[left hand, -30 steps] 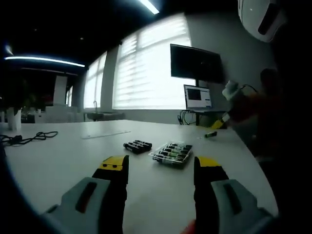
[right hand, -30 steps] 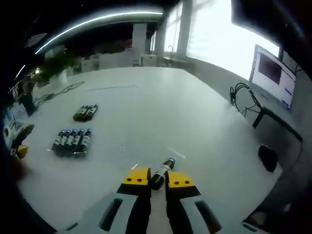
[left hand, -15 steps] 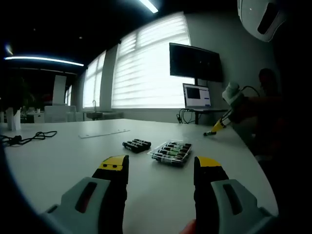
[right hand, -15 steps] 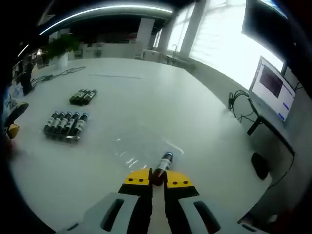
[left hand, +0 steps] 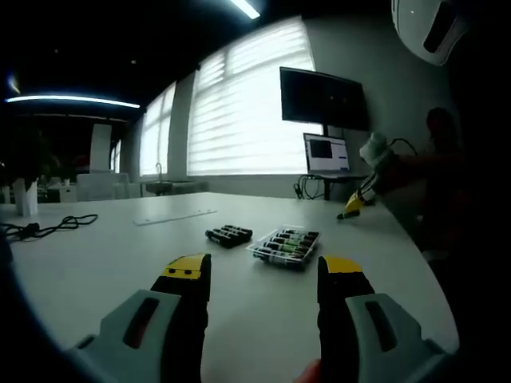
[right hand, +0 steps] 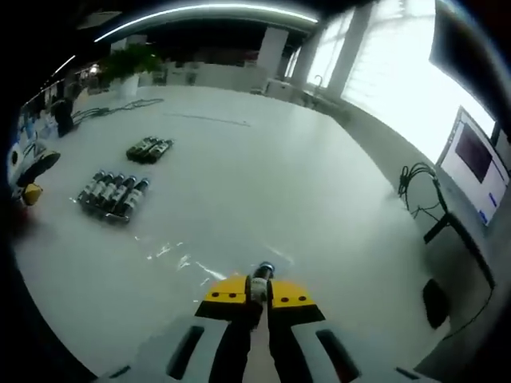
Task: Grip medicine bottles put into box
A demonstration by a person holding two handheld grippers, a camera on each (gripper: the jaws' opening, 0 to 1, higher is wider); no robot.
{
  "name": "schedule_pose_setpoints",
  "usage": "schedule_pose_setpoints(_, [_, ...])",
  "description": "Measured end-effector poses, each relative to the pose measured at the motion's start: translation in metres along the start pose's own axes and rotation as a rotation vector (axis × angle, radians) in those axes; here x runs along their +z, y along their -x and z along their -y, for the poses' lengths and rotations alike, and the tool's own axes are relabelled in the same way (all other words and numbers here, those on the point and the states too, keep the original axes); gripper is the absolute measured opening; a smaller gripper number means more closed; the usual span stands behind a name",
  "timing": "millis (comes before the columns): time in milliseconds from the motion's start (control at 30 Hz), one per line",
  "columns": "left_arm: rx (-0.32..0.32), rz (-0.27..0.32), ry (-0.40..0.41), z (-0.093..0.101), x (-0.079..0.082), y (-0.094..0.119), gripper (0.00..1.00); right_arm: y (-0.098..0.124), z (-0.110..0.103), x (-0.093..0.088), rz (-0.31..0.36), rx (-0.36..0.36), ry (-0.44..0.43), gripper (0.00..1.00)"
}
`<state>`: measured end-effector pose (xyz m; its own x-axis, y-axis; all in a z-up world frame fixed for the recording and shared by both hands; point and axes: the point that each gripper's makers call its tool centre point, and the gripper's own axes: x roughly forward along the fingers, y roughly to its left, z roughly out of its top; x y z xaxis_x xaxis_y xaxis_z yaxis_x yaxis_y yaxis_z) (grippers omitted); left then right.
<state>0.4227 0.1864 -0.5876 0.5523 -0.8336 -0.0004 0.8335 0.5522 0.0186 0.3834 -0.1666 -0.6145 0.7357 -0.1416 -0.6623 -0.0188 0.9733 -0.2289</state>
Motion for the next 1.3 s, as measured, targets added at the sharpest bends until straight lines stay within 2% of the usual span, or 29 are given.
schedule_pose_setpoints(100, [0.001, -0.001, 0.0, 0.0, 0.0, 0.0, 0.46, 0.004, -0.003, -0.002, -0.024, -0.017, -0.008, 0.07])
schedule_pose_setpoints(233, [-0.003, 0.0, 0.0, 0.001, 0.0, 0.0, 0.46, 0.003, -0.002, -0.009, -0.062, -0.075, 0.094, 0.08])
schedule_pose_setpoints(433, [-0.004, 0.005, 0.001, 0.001, 0.001, 0.0, 0.46, -0.003, -0.006, -0.011, -0.074, -0.074, 0.153, 0.08])
schedule_pose_setpoints(633, [-0.002, 0.008, 0.0, 0.001, 0.001, 0.001, 0.46, -0.012, -0.009, -0.007, -0.079, -0.038, 0.194, 0.08])
schedule_pose_setpoints(933, [0.002, 0.007, 0.002, -0.001, 0.001, 0.001, 0.46, -0.01, -0.007, -0.002, -0.07, -0.048, 0.154, 0.07])
schedule_pose_setpoints(1100, [0.0, 0.004, 0.002, 0.0, 0.001, 0.0, 0.46, -0.006, -0.004, 0.003, -0.04, -0.06, 0.124, 0.06])
schedule_pose_setpoints(1200, [0.0, 0.004, 0.002, -0.001, 0.001, 0.0, 0.46, -0.002, 0.005, 0.01, -0.004, -0.101, 0.068, 0.0])
schedule_pose_setpoints(1300, [0.0, 0.004, 0.001, -0.001, 0.001, 0.0, 0.46, -0.002, 0.003, 0.011, 0.0, -0.083, 0.078, 0.0])
